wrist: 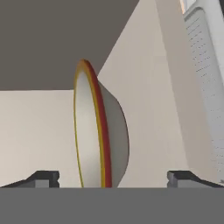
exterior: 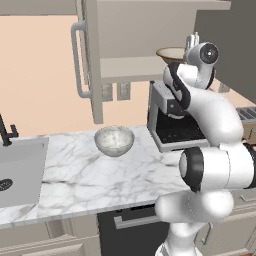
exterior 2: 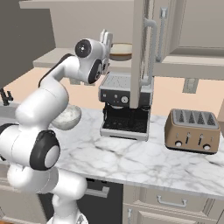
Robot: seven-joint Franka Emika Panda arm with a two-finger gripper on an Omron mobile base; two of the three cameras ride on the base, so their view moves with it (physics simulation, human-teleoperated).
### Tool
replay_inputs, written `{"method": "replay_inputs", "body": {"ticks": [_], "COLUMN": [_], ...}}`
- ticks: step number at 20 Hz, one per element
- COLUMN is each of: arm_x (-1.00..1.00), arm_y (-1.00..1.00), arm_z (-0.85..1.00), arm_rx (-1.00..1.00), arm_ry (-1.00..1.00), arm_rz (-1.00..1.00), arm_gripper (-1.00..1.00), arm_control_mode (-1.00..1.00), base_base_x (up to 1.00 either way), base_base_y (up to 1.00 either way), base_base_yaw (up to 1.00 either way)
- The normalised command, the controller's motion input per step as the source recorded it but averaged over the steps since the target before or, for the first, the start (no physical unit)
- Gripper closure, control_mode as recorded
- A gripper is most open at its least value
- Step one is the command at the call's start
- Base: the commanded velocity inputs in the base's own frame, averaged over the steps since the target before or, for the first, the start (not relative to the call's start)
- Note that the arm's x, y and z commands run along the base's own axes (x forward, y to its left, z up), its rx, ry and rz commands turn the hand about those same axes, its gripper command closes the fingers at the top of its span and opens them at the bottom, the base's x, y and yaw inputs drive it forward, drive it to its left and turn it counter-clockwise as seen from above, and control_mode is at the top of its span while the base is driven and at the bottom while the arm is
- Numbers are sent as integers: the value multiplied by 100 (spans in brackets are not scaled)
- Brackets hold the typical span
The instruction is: Open the cabinet. Pick the bowls from the counter and place them in the cabinet. Then close the cabinet.
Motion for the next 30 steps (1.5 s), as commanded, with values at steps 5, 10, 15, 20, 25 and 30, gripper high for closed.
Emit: {"method": "replay_inputs", "body": {"ticks": [5, 10, 15, 20, 25, 30], "arm_x": [-81, -95, -89, -73, -57, -33], "arm_y": [0, 28, 37, 49, 34, 14], "arm_z": [0, 0, 0, -7, -21, -28], "arm_rx": [3, 2, 0, -7, -6, -1], "arm_ry": [0, 12, 17, 1, 3, 16], "arm_rz": [0, 5, 17, 19, 21, 21], "arm_gripper": [-100, -100, -100, -100, -100, -100], "arm_control_mode": [-100, -100, -100, -100, -100, -100], "base_base_x": [0, 0, 0, 0, 0, 0], "base_base_y": [0, 0, 0, 0, 0, 0], "base_base_yaw": [0, 0, 0, 0, 0, 0]}}
